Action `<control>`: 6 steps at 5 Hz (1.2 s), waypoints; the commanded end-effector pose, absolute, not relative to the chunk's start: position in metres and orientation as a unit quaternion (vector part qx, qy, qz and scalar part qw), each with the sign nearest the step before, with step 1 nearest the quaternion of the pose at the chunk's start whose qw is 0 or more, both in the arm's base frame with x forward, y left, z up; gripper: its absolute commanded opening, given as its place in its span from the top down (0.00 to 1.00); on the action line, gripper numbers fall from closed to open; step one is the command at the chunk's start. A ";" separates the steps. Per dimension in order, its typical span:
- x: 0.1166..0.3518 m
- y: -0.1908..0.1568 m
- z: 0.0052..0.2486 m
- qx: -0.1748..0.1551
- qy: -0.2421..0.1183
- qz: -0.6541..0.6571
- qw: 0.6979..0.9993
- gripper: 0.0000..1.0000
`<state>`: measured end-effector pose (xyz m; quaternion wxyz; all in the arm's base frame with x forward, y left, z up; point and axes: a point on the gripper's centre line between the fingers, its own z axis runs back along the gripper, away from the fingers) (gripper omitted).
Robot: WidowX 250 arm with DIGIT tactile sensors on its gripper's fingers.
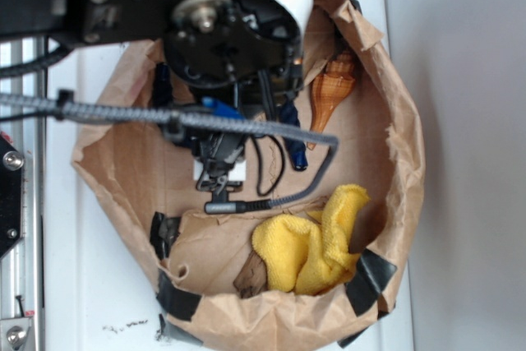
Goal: Grab the blue rope.
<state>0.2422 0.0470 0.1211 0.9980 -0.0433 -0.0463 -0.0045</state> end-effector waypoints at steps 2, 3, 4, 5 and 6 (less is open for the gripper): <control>0.261 0.087 0.107 -0.087 -0.099 0.162 0.978 0.00; 0.263 0.091 0.103 -0.090 -0.107 0.174 0.975 0.00; 0.268 0.079 0.085 -0.065 -0.100 0.169 0.978 0.00; 0.273 0.068 0.074 -0.056 -0.088 0.156 0.982 0.00; 0.280 0.055 0.064 -0.039 -0.093 0.140 0.985 0.00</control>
